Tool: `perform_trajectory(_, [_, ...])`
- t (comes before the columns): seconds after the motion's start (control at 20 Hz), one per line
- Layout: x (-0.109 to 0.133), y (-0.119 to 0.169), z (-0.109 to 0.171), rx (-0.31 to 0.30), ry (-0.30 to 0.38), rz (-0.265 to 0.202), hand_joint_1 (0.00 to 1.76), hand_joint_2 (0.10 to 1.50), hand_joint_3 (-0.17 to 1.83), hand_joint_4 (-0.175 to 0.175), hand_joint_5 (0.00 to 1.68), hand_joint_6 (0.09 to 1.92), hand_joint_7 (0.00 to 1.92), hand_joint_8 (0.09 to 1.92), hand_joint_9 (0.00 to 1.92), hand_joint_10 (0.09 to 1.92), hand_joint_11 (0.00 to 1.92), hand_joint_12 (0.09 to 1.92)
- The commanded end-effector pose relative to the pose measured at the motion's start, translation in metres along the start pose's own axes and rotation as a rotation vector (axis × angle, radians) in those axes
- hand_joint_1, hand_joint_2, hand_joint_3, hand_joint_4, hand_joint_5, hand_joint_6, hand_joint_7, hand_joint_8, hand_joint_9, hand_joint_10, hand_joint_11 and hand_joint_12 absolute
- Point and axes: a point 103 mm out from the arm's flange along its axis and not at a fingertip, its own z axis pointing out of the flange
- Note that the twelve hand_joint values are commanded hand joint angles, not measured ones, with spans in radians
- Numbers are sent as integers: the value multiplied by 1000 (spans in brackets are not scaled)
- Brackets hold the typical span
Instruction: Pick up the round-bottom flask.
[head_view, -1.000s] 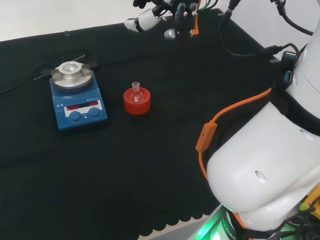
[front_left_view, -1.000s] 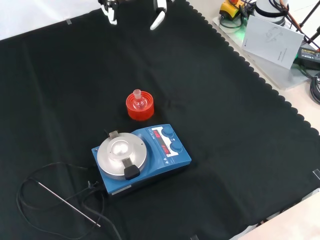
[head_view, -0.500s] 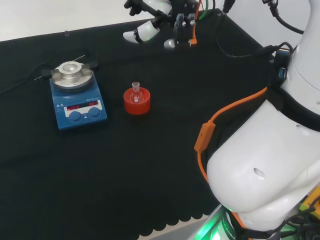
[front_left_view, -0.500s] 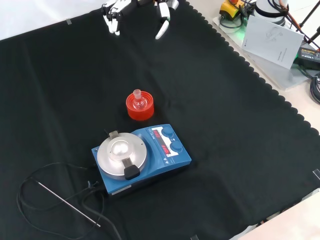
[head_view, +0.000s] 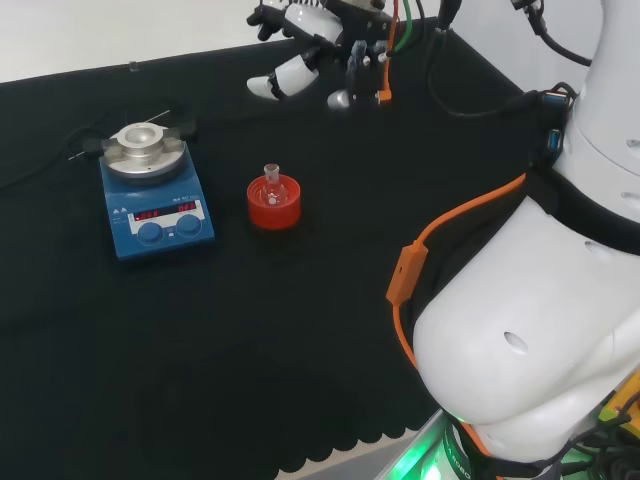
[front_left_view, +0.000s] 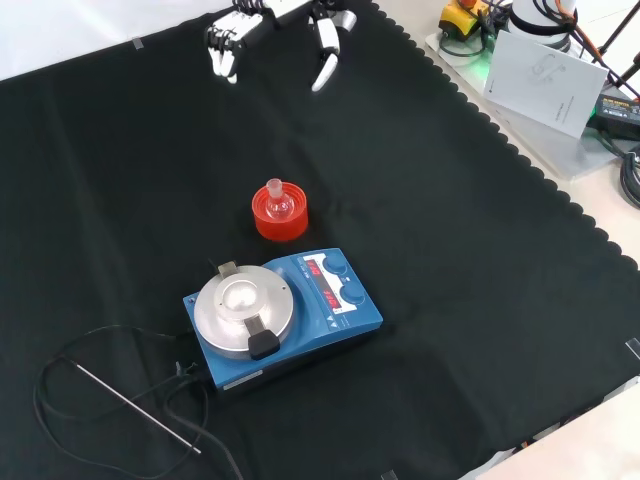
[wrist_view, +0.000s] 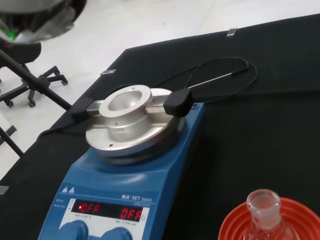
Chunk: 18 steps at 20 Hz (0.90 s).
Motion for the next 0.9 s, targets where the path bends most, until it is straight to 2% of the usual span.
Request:
perform_trajectory(0.05, [-1,-1,27,-18,28,-13,762,422,787,-143,187,415,197,875,145,945,0,1405])
perform_trajectory(0.45, [-9,4,39,-32,45,-34,770,419,798,-169,252,464,328,885,281,923,20,1503])
perform_trajectory(0.9, [-28,5,46,-17,48,-48,771,418,803,-172,267,518,390,886,343,911,59,1503])
